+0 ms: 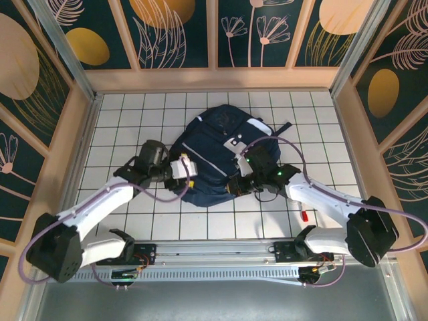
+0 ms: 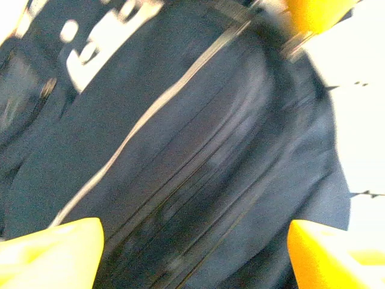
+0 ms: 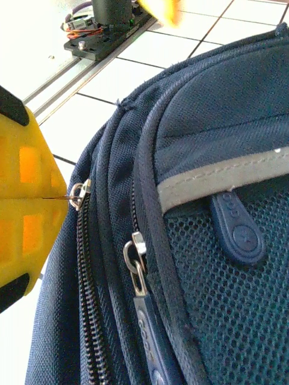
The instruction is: Pack books, pencil case, and school supplies into a backpack
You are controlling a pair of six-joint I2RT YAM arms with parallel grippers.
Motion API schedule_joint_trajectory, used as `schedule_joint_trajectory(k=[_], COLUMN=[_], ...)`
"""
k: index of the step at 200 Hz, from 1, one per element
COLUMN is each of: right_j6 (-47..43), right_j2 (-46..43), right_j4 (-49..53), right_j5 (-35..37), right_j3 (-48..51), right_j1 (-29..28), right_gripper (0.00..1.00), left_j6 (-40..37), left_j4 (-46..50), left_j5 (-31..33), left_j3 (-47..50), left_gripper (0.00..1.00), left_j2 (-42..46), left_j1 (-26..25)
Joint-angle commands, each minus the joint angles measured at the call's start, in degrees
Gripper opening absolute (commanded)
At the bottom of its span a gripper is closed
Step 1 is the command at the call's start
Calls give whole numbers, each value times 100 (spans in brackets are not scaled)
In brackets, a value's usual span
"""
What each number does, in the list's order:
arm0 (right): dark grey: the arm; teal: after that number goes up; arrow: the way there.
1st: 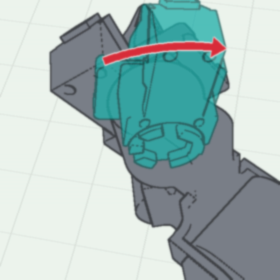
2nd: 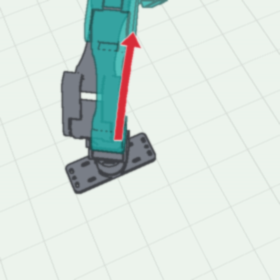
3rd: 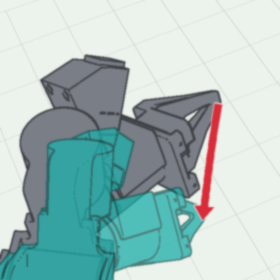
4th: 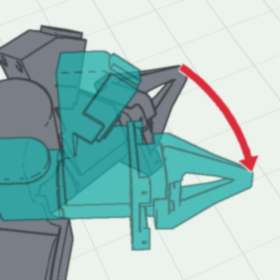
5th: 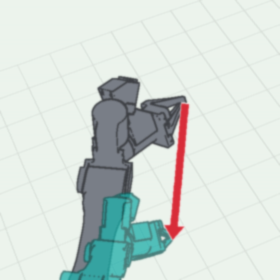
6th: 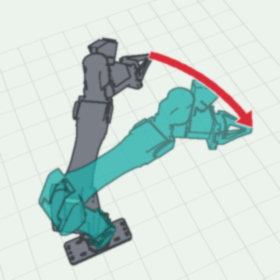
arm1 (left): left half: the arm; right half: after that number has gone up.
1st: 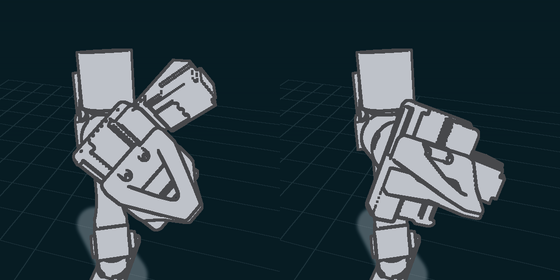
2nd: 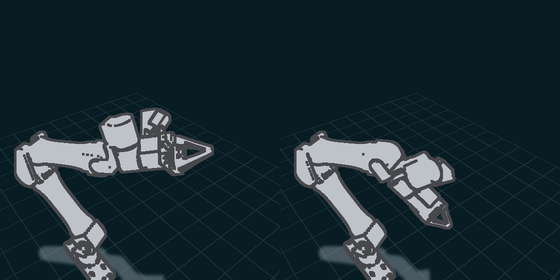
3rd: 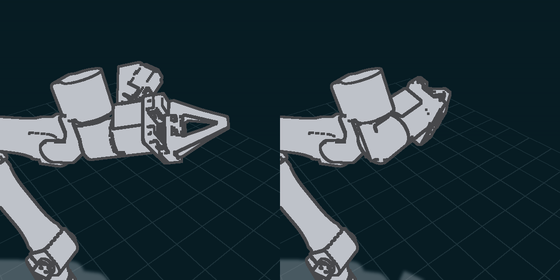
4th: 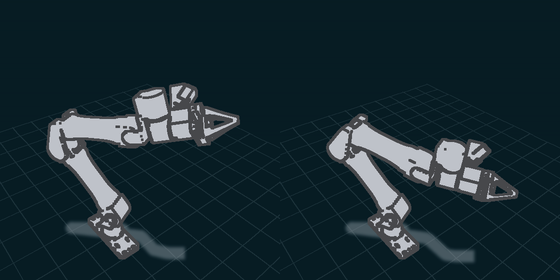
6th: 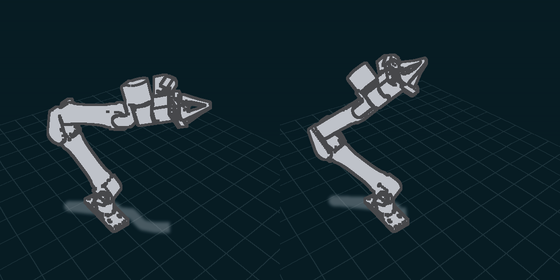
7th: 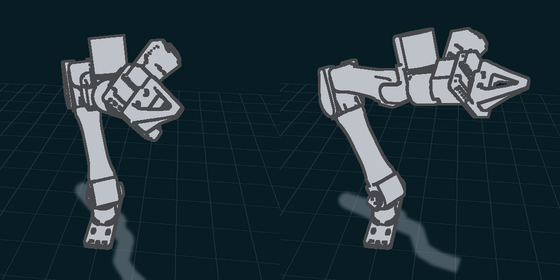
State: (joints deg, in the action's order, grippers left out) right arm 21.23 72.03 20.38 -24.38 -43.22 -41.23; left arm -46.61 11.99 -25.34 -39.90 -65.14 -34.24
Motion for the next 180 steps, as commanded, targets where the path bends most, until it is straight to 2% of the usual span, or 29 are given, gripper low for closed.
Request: schedule_joint_trajectory(k=[1, 30, 70, 81, 86, 91, 96, 112, 148, 161, 180], right_j6=[-187, -112, 8, 30, 37, 22, -4, -102, -384, -465, -519], right_j2=[137, 222, 214, 195, 197, 191, 197, 213, 439, 578, 815], right_j4=[-104, -220, -245, -238, -209, -168, -69, 248, 971, 1024, 742], right_j5=[-246, -392, -456, -445, -425, -372, -244, 204, 2221, 2883, 3421], right_j3=[-202, -283, -319, -292, -279, -276, -287, -304, -559, -701, -821], right_j1=[63, 68, 72, 79, 80, 85, 89, 143, 289, 319, 451], right_gripper=[0, 0, 0, 0, 0, 0, 0, 0, 0, 0, 0], left_j6=[348, 431, 214, 161, 133, 93, 40, -81, -256, -340, -371], left_j4=[-197, -416, -505, -343, -306, -287, -257, -182, -350, -303, -296], left_j5=[-278, 487, 1207, 1507, 1658, 1798, 1875, 1882, 1428, 1260, 1075], left_j3=[34, -204, -593, -734, -768, -793, -812, -838, -513, -414, -251], left_gripper=[76, 70, 61, 47, 34, 14, 0, 0, 0, 0, 0], left_j2=[-139, -769, -1686, -1858, -1914, -1951, -1968, -1871, -1328, -1196, -1001], left_j1=[-264, -781, -1082, -1084, -1083, -1085, -1082, -1085, -1076, -1067, -1062])
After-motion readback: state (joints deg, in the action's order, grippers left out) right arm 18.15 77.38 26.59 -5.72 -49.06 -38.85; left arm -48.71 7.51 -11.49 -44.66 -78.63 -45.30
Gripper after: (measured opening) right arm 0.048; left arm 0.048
